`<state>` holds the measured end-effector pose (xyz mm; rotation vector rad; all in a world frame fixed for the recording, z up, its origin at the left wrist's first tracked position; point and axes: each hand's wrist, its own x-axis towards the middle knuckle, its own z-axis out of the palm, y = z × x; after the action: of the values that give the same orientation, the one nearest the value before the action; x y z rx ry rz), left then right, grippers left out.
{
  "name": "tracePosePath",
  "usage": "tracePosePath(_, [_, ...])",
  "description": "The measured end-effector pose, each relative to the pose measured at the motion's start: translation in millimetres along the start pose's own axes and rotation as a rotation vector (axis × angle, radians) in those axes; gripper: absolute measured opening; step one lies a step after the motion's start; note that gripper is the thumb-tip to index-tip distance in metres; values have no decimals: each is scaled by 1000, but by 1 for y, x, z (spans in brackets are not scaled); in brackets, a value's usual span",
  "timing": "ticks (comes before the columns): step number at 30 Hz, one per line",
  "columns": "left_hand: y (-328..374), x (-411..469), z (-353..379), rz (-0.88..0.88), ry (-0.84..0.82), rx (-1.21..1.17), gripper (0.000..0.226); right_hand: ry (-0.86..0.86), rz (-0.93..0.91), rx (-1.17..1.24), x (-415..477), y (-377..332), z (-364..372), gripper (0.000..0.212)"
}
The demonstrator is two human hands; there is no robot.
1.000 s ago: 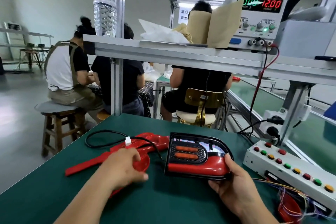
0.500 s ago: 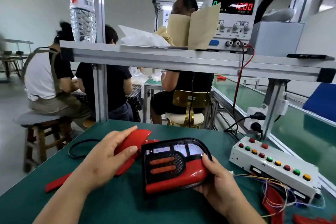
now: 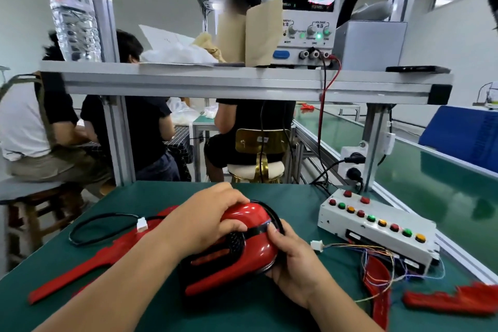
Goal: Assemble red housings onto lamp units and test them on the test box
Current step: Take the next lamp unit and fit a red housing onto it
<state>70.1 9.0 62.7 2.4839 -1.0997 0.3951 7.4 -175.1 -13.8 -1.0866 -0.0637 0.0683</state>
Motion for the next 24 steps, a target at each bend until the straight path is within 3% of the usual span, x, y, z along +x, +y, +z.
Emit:
tracePosePath(9, [-1,0,8,38,43,-7,46,-36,27,47,0,-1,-5,65])
tracePosePath(16, [3,3,8,138,70,64,51,-66,17,48,-4,-4,-1,54])
tracePosePath(24, [-4,-3,10,78,52,78,54,-62,28,34,-4,-3,-3,55])
